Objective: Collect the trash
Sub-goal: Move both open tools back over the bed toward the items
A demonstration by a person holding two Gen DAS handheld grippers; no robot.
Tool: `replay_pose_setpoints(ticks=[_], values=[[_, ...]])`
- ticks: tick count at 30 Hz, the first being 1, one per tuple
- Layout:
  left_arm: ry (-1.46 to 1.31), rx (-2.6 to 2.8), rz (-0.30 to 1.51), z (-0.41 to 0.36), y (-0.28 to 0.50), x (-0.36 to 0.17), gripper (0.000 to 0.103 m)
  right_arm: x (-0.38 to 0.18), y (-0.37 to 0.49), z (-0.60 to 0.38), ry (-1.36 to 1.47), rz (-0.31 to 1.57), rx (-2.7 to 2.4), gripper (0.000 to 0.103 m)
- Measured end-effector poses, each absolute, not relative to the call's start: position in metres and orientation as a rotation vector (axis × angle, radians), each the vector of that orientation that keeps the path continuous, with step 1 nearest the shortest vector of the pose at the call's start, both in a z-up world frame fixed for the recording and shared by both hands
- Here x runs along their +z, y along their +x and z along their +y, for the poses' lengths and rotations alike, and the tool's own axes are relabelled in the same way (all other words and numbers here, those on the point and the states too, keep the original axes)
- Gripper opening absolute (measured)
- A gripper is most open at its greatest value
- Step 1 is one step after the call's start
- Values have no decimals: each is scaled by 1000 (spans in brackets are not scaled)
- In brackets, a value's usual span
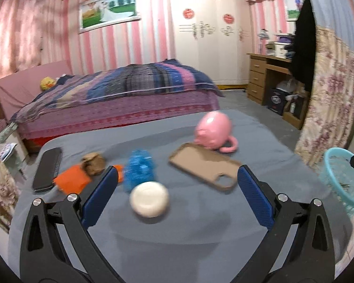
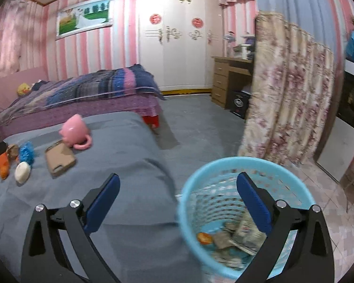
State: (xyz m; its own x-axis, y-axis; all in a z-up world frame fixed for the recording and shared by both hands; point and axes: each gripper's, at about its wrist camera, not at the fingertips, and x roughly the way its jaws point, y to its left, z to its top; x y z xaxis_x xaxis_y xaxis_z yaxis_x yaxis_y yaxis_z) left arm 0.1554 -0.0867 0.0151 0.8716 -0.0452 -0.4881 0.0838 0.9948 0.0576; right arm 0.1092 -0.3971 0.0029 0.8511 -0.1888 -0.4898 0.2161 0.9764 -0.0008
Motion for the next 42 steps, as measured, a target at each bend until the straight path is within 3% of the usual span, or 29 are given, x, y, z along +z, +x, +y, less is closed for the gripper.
replay_pose_setpoints(ticks=[19, 42], values=[[-85, 150, 580, 52, 185, -4, 98, 6, 193, -252, 7, 521, -4, 97], [-153, 146, 783, 89, 215, -67, 97, -41, 216, -228, -72, 616, 12, 97]])
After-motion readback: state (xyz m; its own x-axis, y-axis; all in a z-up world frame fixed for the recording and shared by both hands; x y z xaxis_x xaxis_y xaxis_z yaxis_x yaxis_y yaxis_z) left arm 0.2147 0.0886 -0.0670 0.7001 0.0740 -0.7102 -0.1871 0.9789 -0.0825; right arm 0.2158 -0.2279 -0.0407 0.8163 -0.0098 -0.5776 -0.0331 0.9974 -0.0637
